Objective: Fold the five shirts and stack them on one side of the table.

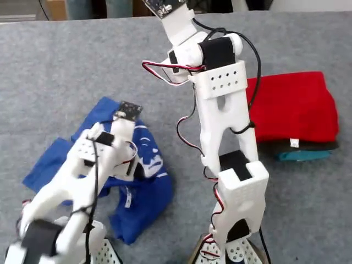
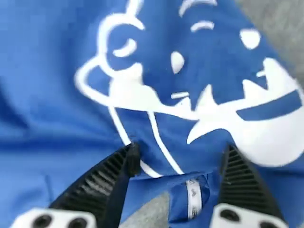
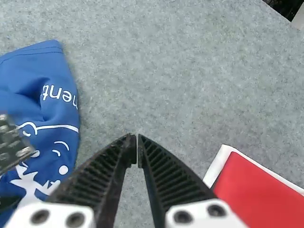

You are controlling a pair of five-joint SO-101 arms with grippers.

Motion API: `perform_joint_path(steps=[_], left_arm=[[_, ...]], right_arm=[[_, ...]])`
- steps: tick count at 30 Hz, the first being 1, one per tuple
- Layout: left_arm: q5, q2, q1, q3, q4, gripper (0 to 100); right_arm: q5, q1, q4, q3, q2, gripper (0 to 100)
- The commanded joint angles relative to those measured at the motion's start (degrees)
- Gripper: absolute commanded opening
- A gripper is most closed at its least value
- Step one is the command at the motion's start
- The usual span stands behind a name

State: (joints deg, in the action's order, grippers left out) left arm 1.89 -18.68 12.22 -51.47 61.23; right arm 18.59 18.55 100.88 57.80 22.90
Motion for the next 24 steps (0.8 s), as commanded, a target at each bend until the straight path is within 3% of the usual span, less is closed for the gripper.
perform_joint_path(steps=[1,2,3,7,13,18,21,24], left_arm=[[3.4,8.0,-0.1,0.8,-2.0,12],[6.0,10.2,-1.4,2.2,-1.4,4],[8.3,12.0,-3.0,3.6,0.8,2],[17.2,12.6,-11.9,9.5,12.8,3],[40.3,1.1,-28.6,15.3,28.2,3],[57.4,-9.8,-47.4,15.7,31.1,3],[63.6,-13.2,-57.1,15.7,30.9,3],[68.0,-14.0,-64.4,16.2,30.9,3]], right_arm=[[-0.6,-0.6,0.1,2.1,-3.0,1.5],[-0.4,-0.6,0.0,2.1,-3.0,1.5],[-0.4,-0.6,-0.1,2.1,-3.0,1.5],[-0.2,0.4,-0.6,2.0,-1.0,1.5],[-0.4,9.8,-1.1,1.8,11.0,2.0],[-0.6,18.2,-3.8,1.8,20.2,20.4],[-0.2,23.4,-4.6,1.8,23.7,33.5],[-0.2,27.6,-6.0,3.7,26.8,38.6]])
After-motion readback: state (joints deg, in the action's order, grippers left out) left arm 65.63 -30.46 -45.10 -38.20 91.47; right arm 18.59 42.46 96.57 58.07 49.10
